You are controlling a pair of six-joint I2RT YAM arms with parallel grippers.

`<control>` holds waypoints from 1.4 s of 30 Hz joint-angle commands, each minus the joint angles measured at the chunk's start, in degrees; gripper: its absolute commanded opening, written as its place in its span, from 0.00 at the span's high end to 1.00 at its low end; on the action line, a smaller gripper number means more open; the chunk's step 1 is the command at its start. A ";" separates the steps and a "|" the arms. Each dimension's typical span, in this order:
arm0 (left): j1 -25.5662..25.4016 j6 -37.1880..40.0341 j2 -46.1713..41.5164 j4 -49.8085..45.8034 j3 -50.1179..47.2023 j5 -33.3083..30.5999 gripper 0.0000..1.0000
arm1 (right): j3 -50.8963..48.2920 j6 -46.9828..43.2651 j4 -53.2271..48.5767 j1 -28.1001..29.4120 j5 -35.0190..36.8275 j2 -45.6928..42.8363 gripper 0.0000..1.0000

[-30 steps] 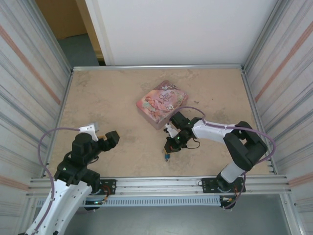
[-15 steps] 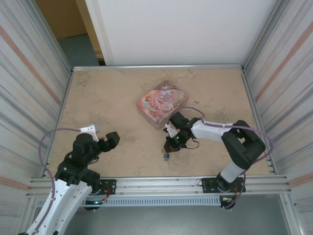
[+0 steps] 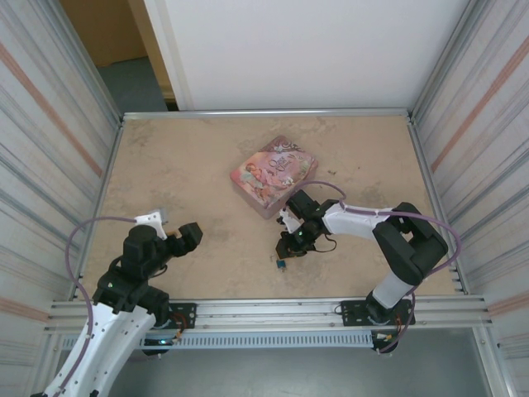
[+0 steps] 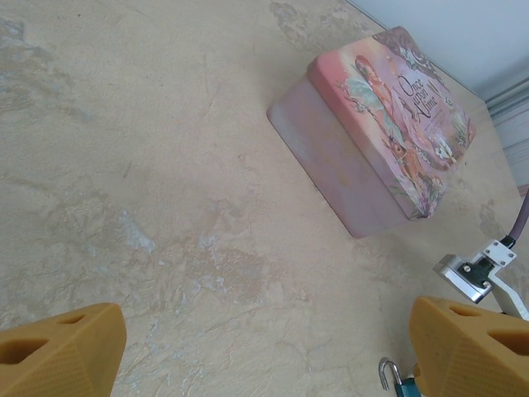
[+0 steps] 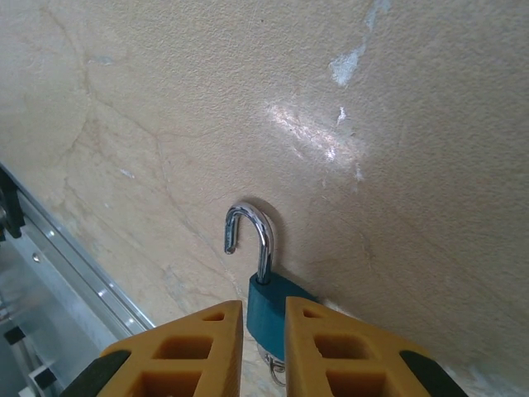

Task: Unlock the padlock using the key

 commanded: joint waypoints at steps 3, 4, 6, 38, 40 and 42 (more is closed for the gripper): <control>0.58 -0.06 -0.69 -0.50 -0.28 -1.07 0.11 | -0.49 0.78 -1.15 0.48 1.37 -1.33 0.80; 0.58 -0.05 -0.69 -0.48 -0.31 -1.13 0.11 | -0.46 0.77 -1.24 0.47 1.37 -1.51 0.79; 0.57 0.06 -0.62 -0.39 -0.36 -1.26 0.11 | -0.46 0.77 -1.41 0.37 1.66 -1.96 0.78; 8.32 9.08 10.27 6.59 6.97 -9.71 0.01 | -4.32 -6.43 -5.73 -18.45 15.55 -36.74 0.19; 8.36 9.51 10.26 6.71 7.20 -10.46 0.01 | -4.97 -6.95 -5.18 -19.63 16.57 -39.95 0.12; 8.42 9.84 10.20 6.81 7.33 -11.66 0.01 | -5.48 -7.54 -4.69 -20.89 17.49 -42.06 0.05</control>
